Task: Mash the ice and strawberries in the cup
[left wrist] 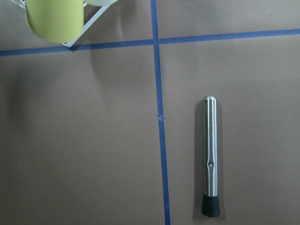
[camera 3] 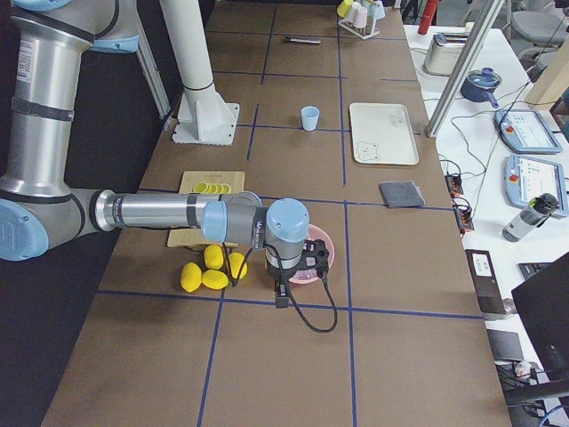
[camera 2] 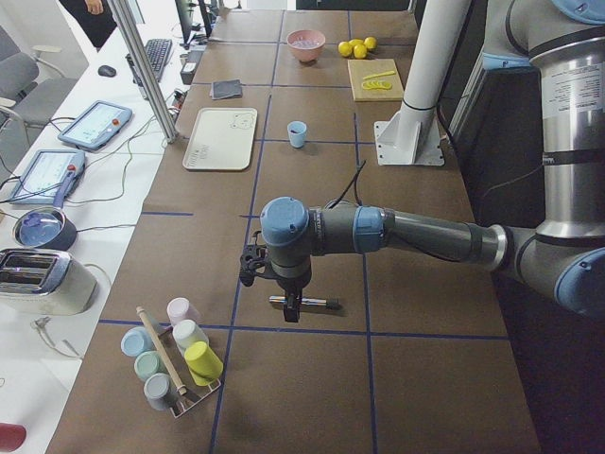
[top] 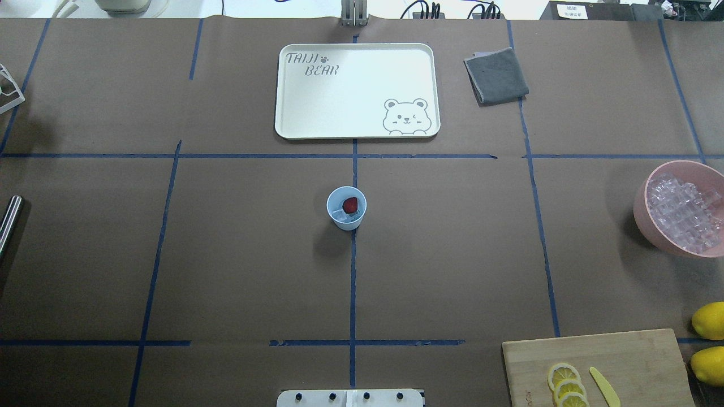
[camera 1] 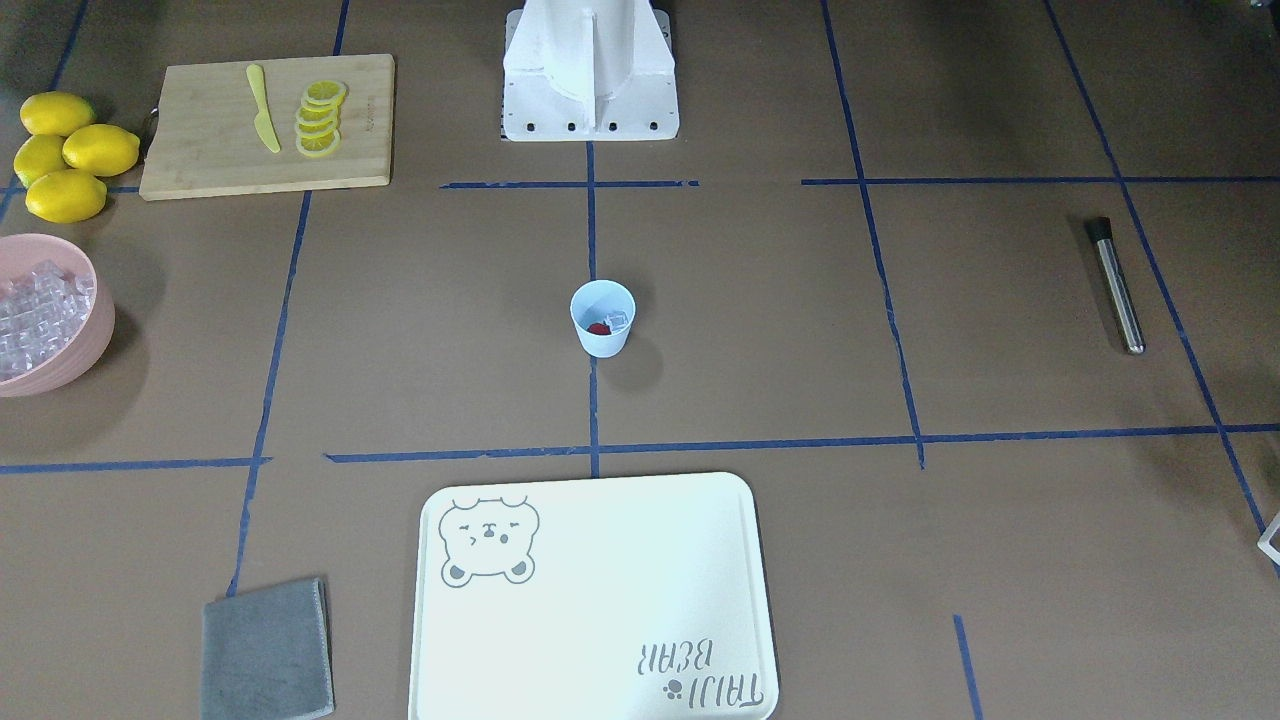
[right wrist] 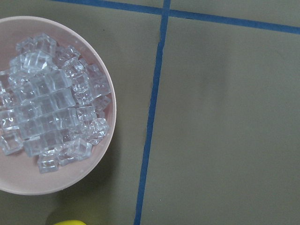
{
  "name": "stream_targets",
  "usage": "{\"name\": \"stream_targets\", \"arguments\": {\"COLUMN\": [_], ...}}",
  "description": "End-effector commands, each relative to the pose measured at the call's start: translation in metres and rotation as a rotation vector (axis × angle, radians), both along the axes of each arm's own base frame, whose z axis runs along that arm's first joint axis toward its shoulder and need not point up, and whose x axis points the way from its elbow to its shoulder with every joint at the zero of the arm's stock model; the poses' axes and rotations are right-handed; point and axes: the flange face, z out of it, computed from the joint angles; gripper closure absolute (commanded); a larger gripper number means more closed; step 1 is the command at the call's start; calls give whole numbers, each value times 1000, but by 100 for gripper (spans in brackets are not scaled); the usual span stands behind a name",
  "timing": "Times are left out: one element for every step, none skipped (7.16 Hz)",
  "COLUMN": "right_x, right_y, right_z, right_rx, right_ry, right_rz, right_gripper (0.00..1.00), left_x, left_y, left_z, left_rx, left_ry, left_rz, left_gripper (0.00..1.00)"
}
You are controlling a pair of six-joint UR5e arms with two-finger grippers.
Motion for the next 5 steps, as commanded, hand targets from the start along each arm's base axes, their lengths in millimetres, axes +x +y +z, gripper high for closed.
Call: {"name": "stream_targets", "arguments": {"right_x": [1, 1, 1, 1, 1], "right_y": [-2, -4, -4, -4, -4], "right_z": [-1, -1, -1, -2, -2], "right_rx": [2, -1, 0, 0, 0], "right_ry": [-3, 2, 2, 0, -1], "right_rz": [6, 10, 11, 11, 10], "right_gripper": [1, 1, 1, 1, 1], "left_x": [1, 1, 2, 3, 3], "left_y": [21, 27, 28, 28, 28], "left_z": [12, 4, 7, 10, 11], "left_rx": [-38, -30, -29, -36, -37], "left_ry": [24, 12, 7, 7, 6], "left_rz": [-9, -10, -2, 0, 0], "left_gripper": [0, 0, 0, 0, 0]}}
